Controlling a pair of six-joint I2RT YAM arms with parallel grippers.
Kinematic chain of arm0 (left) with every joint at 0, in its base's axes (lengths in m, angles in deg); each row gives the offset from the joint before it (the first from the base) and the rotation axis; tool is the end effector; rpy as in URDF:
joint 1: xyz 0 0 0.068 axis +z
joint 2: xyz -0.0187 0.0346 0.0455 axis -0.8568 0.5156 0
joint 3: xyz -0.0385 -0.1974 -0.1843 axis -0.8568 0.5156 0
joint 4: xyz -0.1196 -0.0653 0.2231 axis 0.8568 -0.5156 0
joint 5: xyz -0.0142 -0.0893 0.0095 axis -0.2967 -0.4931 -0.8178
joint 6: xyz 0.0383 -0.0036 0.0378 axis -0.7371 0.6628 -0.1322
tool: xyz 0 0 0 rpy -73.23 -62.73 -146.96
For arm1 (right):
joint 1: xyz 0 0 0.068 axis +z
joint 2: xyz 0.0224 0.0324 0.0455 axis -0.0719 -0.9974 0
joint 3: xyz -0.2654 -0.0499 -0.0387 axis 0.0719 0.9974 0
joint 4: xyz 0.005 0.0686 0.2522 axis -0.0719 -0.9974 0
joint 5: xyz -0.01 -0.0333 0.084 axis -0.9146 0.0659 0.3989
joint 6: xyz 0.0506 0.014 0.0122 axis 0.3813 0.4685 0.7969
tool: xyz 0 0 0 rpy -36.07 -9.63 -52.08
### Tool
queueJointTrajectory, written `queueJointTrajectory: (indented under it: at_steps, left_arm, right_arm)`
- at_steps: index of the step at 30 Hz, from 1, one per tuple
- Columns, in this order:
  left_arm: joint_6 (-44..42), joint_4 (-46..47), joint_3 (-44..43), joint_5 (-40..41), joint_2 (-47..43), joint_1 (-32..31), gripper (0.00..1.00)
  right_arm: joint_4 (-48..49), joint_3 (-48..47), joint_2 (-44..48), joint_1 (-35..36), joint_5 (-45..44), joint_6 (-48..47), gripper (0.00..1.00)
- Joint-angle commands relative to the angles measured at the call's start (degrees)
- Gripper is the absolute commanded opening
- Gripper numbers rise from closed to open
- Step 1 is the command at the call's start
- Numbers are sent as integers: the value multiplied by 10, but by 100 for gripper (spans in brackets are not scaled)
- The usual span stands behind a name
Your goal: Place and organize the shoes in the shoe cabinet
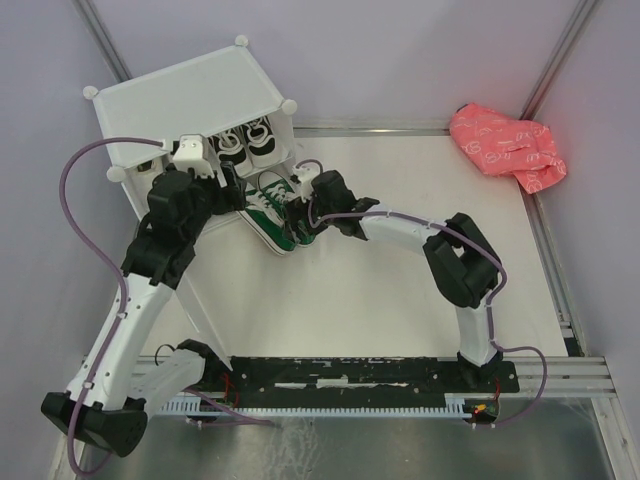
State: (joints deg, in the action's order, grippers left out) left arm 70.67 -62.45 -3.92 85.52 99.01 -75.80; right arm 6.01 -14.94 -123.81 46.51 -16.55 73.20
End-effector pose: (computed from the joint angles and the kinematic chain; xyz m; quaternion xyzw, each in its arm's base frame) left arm 0.1995 -0.0547 0.4024 -0.0014 0.7800 -0.0862 0.6198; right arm 0.3338 0.3155 0.2059 -0.2540 0.8510 0.3069 0.3421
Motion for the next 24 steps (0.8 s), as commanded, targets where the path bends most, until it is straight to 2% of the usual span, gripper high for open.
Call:
queueJointTrajectory:
  at_steps: [1,6,8,12,17,20,24]
  left_arm:
    - [10,-45,-26,-21,-28,1,83]
    - [10,-58,-27,-17,-59,1,83]
    - [12,-64,-36,-23,-64,0,83]
    - [22,-75,-55,-30,-77,1,82]
    - [28,-84,-57,-11,-109,0,81]
    - [28,-94,-58,-5,-120,1,81]
    - [27,-105,-70,-2,-125,1,81]
  right_arm:
    - [-6,-23,18,-19,-98,-16,99]
    - [82,-10,25,-63,-123,13,100]
    - [130,-32,5,-65,-122,-21,100]
    - [162,-124,-71,-68,-74,-93,98]
    - [202,-196,-146,-78,-27,-78,89]
    - [250,-195,-164,-80,-43,-53,84]
    - [257,-229,-197,-82,-57,-42,81]
